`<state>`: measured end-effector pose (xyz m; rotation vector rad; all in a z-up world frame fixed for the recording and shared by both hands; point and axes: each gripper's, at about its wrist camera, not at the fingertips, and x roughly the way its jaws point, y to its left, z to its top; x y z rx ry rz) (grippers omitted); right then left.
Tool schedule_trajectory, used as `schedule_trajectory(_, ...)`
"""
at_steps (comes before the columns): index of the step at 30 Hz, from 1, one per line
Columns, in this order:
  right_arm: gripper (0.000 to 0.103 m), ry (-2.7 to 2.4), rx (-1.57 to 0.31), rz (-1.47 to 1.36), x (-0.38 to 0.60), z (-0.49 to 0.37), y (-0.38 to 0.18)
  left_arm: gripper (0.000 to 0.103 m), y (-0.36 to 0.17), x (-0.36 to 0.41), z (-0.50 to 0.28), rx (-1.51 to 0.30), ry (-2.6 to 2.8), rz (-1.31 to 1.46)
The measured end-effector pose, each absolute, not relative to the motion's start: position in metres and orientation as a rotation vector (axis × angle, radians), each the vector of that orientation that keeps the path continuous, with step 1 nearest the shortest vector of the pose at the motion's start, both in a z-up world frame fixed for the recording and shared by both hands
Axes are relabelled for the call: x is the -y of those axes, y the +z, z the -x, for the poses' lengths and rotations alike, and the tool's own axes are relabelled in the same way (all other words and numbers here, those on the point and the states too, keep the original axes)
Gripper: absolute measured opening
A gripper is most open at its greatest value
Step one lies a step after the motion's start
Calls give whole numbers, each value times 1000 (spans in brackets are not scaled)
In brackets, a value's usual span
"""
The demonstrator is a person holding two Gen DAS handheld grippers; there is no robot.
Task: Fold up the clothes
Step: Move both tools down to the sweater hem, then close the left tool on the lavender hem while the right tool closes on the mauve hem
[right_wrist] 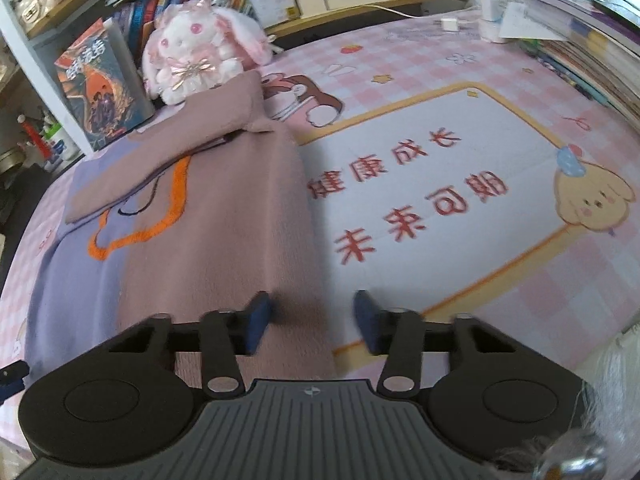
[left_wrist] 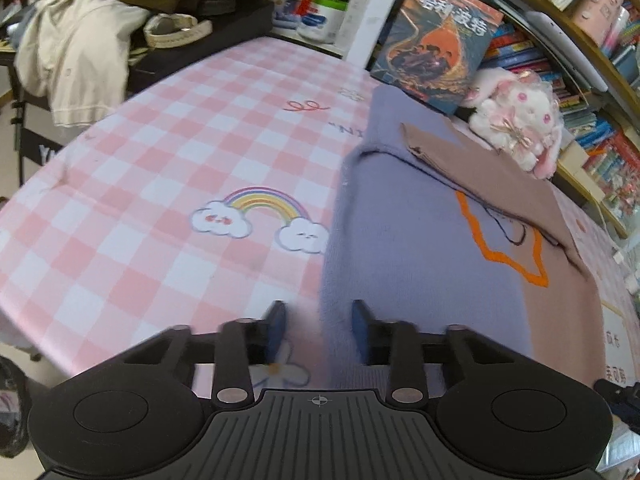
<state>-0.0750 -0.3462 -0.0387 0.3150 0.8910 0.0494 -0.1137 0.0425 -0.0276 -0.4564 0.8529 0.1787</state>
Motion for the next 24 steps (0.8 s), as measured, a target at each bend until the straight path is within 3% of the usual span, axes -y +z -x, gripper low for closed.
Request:
schedule_trajectory(1,14,74,-904,-322,344,72,-40,5,-27,-41,111,-855,165,454)
schedule_trajectory(2,12,86,-901,-325,342,72,-39,5,-26,-38,110,-853,148,444)
schedule_trajectory(8,11,220,-861,-361,330,71,-31,8,-18,-18,100,-840,48,389)
schedule_trajectory(9,11,233,-862,-360,329,70,-30,12,-18,-17,99,-842,41,389)
schedule_trajectory(11,19,259,-864,-357,325,69,-30,14,-21,-23,100,-856,59,421)
schedule_trajectory(14,38,186,-892,-378,332,68,-34,31,-26,-36,104,-872,83,499)
schedule_trajectory(18,39,157,-908,-424,341,68,-40,39,-31,-45,110,-868,81,580)
schedule_trajectory(21,35,178,-918,-400,338,69,-40,34,-33,-41,110,-867,57,582)
schedule_trajectory(22,22,196,-931,-406,337,69,-42,33,-33,-39,110,-866,50,584)
schedule_trajectory(23,12,203,-939,-417,338,70,-43,19,-34,-39,110,-869,45,587)
schedule_trajectory(24,12,209,-946,-430,339,71,-44,6,-35,-39,111,-873,41,594)
